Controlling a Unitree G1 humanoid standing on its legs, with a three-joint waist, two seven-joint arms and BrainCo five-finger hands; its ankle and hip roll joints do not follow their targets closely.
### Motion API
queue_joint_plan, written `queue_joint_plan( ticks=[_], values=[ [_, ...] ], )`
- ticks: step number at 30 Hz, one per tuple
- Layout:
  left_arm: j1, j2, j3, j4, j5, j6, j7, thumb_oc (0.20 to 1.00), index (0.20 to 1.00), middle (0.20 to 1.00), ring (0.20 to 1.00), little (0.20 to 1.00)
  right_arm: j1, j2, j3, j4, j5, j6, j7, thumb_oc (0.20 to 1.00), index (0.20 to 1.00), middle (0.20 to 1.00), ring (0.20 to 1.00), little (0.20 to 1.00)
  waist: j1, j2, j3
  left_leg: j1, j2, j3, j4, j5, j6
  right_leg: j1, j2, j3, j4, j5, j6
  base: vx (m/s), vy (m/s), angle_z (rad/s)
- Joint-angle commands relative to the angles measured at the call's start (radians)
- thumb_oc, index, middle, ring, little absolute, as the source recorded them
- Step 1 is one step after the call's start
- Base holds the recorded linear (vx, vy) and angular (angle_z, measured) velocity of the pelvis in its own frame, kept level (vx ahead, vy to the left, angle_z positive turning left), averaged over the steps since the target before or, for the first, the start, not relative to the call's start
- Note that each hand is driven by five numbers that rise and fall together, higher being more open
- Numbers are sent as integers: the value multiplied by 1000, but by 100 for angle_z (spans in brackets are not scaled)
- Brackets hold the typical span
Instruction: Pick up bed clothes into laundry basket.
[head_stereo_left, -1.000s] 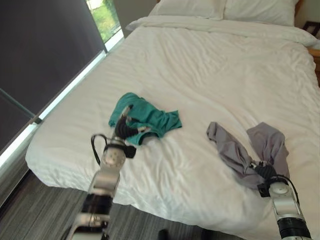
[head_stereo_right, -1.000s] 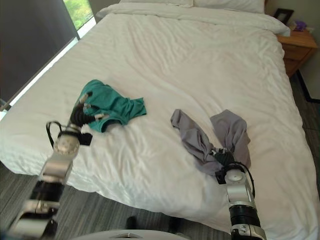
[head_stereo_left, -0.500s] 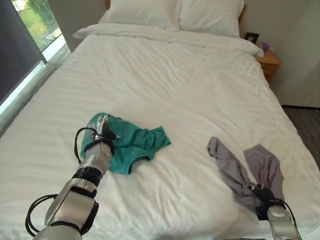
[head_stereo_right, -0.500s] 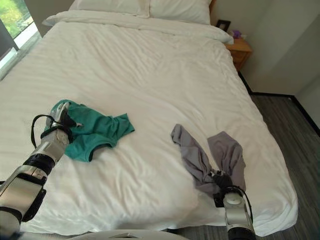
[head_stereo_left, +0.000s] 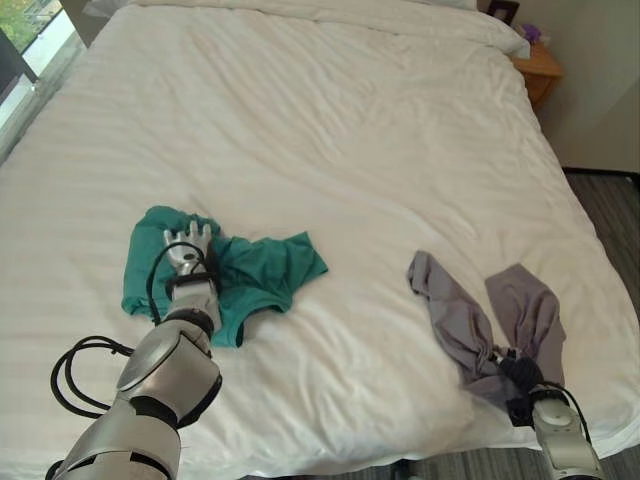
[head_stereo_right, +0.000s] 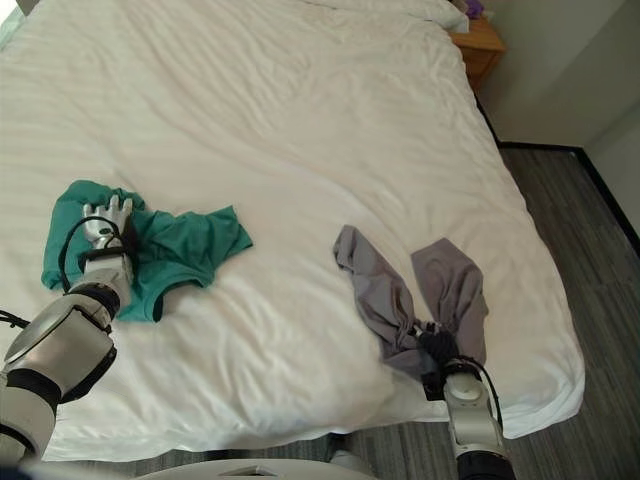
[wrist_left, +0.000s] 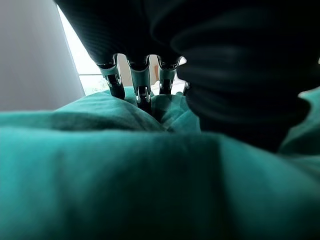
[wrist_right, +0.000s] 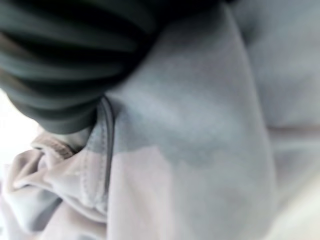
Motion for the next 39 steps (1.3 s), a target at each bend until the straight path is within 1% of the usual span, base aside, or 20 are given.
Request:
queue_joint_plan(
  ticks=[1,4,5,6,15,18,21,24,25,26,28,29,30,31,32,33,34,35,37,39],
  values=[
    [-29,5,-22,182,67,74,-134,1000,1000,1000,1000,1000,-2,69,31,183,78,13,105,200,200,200,200,200,-6,1,95,-96,16,-60,6,71,8,81,-37,-16,14,-113,117,-39,64,-7],
    [-30,-13,-24,217,56,102,-201,1000,1000,1000,1000,1000,-24,70,16,202,84,-1,120,200,200,200,200,200,-8,1,98,-119,14,-58,6,80,12,57,-42,-12,14,-98,122,-24,27,-4],
    [-15,-32,-15,228,53,121,-263,379,379,379,379,379,-37,60,0,205,88,1,133,200,200,200,200,200,-6,2,97,-126,8,-61,6,78,15,50,-48,-15,14,-96,125,-19,18,4],
    [0,-40,-14,222,51,121,-288,200,200,200,200,200,-40,56,-5,195,93,5,139,200,200,200,200,200,-6,1,98,-129,5,-62,6,79,17,48,-51,-14,14,-95,126,14,33,2],
    [208,-157,41,149,58,175,-451,200,200,200,200,200,-54,15,-39,205,105,61,192,200,200,200,200,200,4,30,82,-83,-45,-82,6,59,28,100,-90,-43,14,-118,140,38,39,2],
    [259,-177,63,104,59,193,-472,200,200,200,200,200,-44,0,-59,187,109,73,207,200,200,200,200,200,13,40,77,-76,-54,-85,6,65,33,110,-93,-43,14,-110,140,34,9,1],
    [320,-162,100,64,50,179,-475,200,200,200,200,200,-25,-7,-76,169,116,76,209,200,200,200,200,200,19,47,76,-68,-56,-89,6,65,36,122,-92,-49,14,-112,138,21,-27,4],
    [381,-124,148,-10,51,135,-463,200,200,200,200,200,3,-9,-78,155,119,71,207,200,200,200,200,200,25,51,78,-57,-56,-87,6,65,38,163,-73,-47,14,-116,127,4,-61,14],
    [380,-96,189,-72,32,105,-462,200,200,200,200,200,5,-5,-80,154,126,67,204,200,200,200,200,200,27,54,85,-45,-53,-90,6,65,40,188,-50,-31,16,-124,116,-76,-102,14],
    [411,-61,322,-217,-50,26,-422,200,200,200,200,200,14,13,-80,152,151,52,197,200,200,200,200,200,39,64,97,-24,-37,-85,6,71,44,174,4,17,122,-203,88,-104,-84,6],
    [480,-37,477,-428,-143,-40,-400,200,200,200,200,200,26,24,-69,159,171,39,201,200,200,200,200,200,60,69,92,-12,-24,-77,6,81,43,176,47,39,160,-237,62,-133,-114,-7],
    [606,-24,624,-717,-220,-78,-405,200,200,200,200,200,38,22,-56,162,177,28,208,200,200,200,200,200,82,64,85,9,-30,-79,6,83,42,227,41,-2,118,-220,44,-106,-121,-15],
    [614,-22,629,-726,-220,-74,-408,200,200,200,200,200,39,21,-52,162,177,28,207,200,200,200,200,200,79,67,83,6,-27,-80,6,87,42,227,45,-3,112,-212,42,-91,-163,-18],
    [754,-52,747,-1019,-315,-116,-421,200,200,200,200,200,43,23,-36,167,183,25,210,200,200,200,200,200,101,62,71,33,-31,-84,6,84,36,282,36,-48,72,-201,44,-61,-142,4],
    [847,-92,751,-1120,-324,-170,-400,200,200,200,200,200,49,32,-25,170,191,12,191,200,200,200,200,200,111,60,66,44,-29,-88,6,87,30,305,43,-58,54,-197,40,-61,-142,18],
    [853,-92,753,-1125,-325,-169,-400,200,200,200,200,200,51,31,-23,169,191,12,191,200,200,200,200,200,110,63,62,40,-26,-88,6,92,30,302,47,-57,50,-191,37,-76,-125,21],
    [895,-119,763,-1217,-352,-193,-403,200,200,200,200,200,54,39,-10,168,194,7,183,200,200,200,200,200,116,60,56,47,-22,-89,6,95,23,321,56,-58,29,-186,31,-144,-191,7],
    [932,-174,743,-1311,-385,-250,-403,200,200,200,200,200,63,54,1,152,202,0,170,200,200,200,200,200,126,58,42,54,-11,-95,6,104,11,335,73,-60,14,-188,13,-181,-245,11],
    [949,-212,719,-1423,-425,-271,-422,200,200,200,200,200,69,56,5,129,202,-8,163,200,200,200,200,200,134,66,33,61,2,-100,6,116,-4,339,87,-66,14,-190,4,-181,-181,13],
    [941,-249,704,-1482,-463,-262,-443,200,200,200,200,200,65,50,15,93,192,-7,150,200,200,200,200,200,140,74,24,66,15,-96,6,127,-18,335,98,-59,14,-186,-7,-189,-141,-2]
  ],
)
